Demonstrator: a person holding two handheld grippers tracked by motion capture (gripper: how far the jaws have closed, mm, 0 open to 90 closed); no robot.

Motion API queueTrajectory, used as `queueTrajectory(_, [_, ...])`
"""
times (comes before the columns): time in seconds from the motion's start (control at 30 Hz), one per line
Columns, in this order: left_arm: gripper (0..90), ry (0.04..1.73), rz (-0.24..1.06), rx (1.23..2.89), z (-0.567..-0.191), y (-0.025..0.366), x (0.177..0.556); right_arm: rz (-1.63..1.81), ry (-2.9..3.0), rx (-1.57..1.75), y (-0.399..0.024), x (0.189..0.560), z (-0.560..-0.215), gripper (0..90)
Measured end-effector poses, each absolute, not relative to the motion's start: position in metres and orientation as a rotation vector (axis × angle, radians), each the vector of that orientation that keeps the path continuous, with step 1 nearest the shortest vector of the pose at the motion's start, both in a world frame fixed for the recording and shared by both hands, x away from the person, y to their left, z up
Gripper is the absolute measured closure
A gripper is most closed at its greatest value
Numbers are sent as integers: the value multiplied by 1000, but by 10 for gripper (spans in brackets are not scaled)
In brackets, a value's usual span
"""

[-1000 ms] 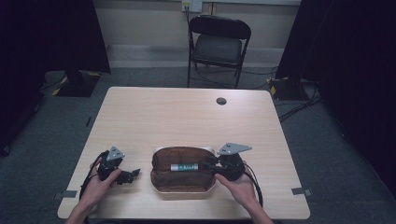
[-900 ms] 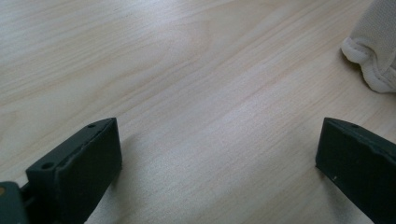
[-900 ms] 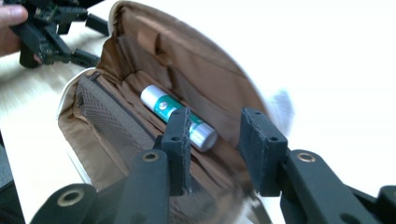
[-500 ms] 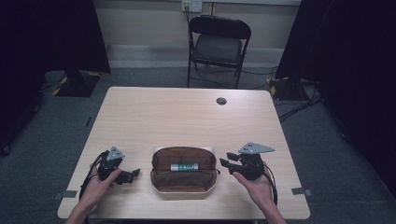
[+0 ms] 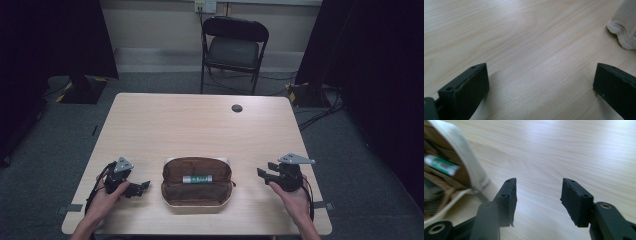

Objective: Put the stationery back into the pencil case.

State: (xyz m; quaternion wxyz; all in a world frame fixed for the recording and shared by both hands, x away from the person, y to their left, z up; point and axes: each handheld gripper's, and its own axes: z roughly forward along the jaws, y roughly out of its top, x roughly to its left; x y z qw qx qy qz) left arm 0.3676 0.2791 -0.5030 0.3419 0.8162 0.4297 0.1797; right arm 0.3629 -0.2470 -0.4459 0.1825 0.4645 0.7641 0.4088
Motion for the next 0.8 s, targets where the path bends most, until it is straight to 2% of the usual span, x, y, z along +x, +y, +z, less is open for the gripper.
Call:
queueTrajectory(0.4, [0,1117,467,2122,-503,279,368,932,2146,1407,-269,378,-481,335])
queueTrajectory(0.67, [0,1116,466,2123,-503,279,368,899,2062,1437,-264,383,-498,184])
queueTrajectory(0.8, [0,1116,467,2123,-503,279,368,897,2041,1445,-263,382,-500,182])
